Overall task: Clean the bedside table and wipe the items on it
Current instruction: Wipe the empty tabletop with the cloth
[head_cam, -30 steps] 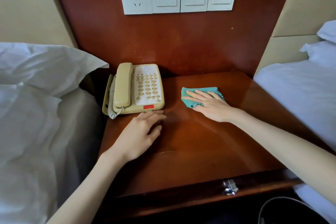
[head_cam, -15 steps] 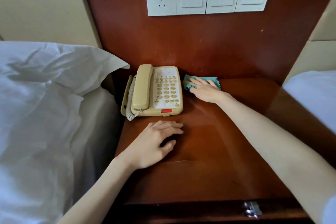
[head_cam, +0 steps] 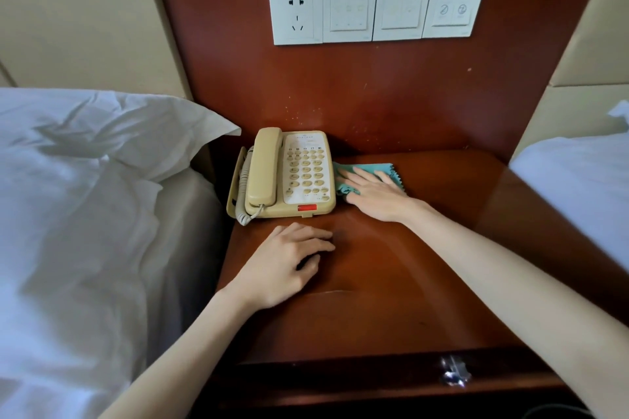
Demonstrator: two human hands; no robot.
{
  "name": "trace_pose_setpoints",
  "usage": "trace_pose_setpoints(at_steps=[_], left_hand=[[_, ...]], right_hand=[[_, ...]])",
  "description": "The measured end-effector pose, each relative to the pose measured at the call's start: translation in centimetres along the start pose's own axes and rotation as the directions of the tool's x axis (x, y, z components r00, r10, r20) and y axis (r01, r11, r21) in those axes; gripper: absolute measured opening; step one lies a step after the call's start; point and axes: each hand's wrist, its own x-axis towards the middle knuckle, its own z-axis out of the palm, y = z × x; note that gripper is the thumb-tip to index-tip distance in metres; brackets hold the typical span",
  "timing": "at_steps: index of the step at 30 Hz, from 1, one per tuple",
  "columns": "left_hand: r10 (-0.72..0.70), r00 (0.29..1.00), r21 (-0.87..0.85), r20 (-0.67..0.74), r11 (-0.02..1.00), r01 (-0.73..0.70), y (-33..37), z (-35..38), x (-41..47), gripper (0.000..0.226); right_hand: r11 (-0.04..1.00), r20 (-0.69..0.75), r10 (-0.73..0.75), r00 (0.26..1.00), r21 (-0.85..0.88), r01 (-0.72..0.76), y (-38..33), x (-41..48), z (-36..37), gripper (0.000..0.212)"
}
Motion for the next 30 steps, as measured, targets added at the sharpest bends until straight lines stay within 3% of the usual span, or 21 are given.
trace_pose_setpoints(at_steps=[12,19,30], left_hand=[[0.006,0.994,0.037,-0.105,0.999,-0.002,1.9,-1.4,-1.7,0.026],[-0.079,0.987,-0.091,-0.141,0.994,0.066,3.7,-1.0,-4.1,0.027],[-0.051,0.998,-0.032,-0.046,0.998,0.05,5.6,0.7,-5.8,0.035]], right_hand=[[0.993,0.014,-0.118,0.993,0.032,0.118,-3.0,-10.1,0.7,0.051],[0.987,0.032,-0.162,0.986,0.016,0.162,-5.7,-15.7,1.6,0.053],[0.994,0.008,-0.069,0.998,0.083,0.068,-5.0,-22.4,2.0,0.048]])
